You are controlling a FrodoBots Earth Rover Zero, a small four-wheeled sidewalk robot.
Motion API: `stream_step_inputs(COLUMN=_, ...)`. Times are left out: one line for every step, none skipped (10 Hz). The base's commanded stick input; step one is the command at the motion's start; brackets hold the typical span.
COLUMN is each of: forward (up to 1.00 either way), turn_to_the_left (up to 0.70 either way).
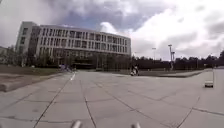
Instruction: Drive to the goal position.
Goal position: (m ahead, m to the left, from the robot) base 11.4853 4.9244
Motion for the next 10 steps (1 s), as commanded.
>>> stream_step_inputs(forward=0.7, turn_to_the_left=0.0)
stream_step_inputs(forward=0.7, turn_to_the_left=0.0)
stream_step_inputs(forward=0.7, turn_to_the_left=0.0)
stream_step_inputs(forward=0.7, turn_to_the_left=0.0)
stream_step_inputs(forward=0.7, turn_to_the_left=0.0)
stream_step_inputs(forward=0.7, turn_to_the_left=0.0)
stream_step_inputs(forward=0.7, turn_to_the_left=0.0)
stream_step_inputs(forward=0.7, turn_to_the_left=0.0)
stream_step_inputs(forward=0.7, turn_to_the_left=0.0)
stream_step_inputs(forward=0.7, turn_to_the_left=0.0)
